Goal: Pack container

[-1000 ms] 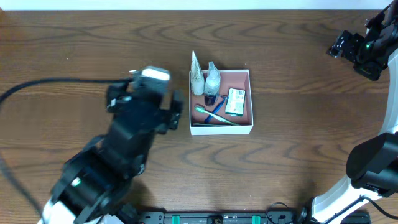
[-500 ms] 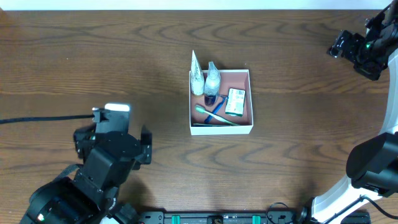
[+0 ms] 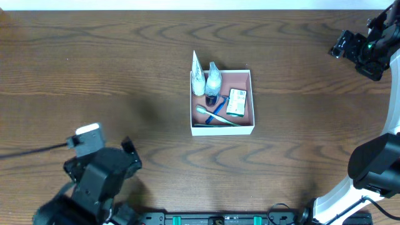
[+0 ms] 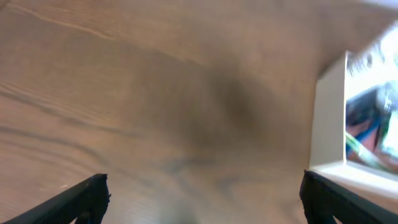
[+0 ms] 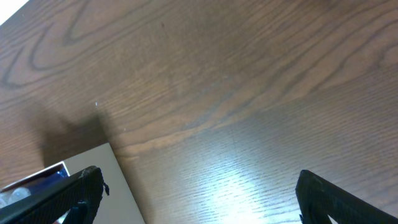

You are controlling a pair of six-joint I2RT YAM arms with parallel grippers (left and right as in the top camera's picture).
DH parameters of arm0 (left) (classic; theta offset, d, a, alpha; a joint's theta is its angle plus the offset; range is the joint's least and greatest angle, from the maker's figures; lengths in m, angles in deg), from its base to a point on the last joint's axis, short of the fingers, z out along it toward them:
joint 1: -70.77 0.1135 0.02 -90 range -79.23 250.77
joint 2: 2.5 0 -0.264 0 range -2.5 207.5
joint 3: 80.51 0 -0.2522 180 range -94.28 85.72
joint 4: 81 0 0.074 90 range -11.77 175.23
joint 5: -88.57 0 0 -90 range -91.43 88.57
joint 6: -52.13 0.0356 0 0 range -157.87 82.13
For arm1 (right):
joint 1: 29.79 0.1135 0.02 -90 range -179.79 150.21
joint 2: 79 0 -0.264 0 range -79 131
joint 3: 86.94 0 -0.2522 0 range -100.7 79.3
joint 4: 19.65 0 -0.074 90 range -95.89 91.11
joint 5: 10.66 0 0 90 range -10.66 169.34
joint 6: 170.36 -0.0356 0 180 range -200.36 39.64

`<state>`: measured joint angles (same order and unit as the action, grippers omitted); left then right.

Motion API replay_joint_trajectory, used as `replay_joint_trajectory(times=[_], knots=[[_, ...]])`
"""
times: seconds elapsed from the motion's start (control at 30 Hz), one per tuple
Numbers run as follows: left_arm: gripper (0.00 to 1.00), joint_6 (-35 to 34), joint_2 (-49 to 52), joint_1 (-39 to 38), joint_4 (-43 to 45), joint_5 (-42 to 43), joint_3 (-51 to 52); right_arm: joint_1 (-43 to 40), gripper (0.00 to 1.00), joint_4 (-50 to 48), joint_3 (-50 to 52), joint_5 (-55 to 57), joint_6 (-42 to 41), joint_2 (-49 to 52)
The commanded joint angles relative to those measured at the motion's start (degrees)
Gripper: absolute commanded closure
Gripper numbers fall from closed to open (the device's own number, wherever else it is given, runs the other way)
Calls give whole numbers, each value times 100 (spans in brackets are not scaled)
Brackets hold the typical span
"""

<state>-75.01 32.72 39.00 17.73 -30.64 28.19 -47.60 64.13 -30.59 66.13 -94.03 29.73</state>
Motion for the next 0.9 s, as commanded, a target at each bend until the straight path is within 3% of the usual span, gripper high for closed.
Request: replay_joint_trajectory(times=[0.0,0.17,0.47,0.57,0.87], knots=[[2,-216,-706,426,588,-127,719,-31,1,7,-59,-9,-66,-42],[2,-177,-1873,1036,2094,-96,1875,-31,1,7,-59,-9,-66,-39],[2,1915,-2752,1836,4795,1572,3077,-31,1,7,-59,-9,-66,-39],[2,2210,-2752,2114,5305,2072,3340,-31,1,9,-59,-9,-66,-42],[2,2229,-2942,2822,6083,2796,4054,-31,1,7,-59,-9,-66,-39]])
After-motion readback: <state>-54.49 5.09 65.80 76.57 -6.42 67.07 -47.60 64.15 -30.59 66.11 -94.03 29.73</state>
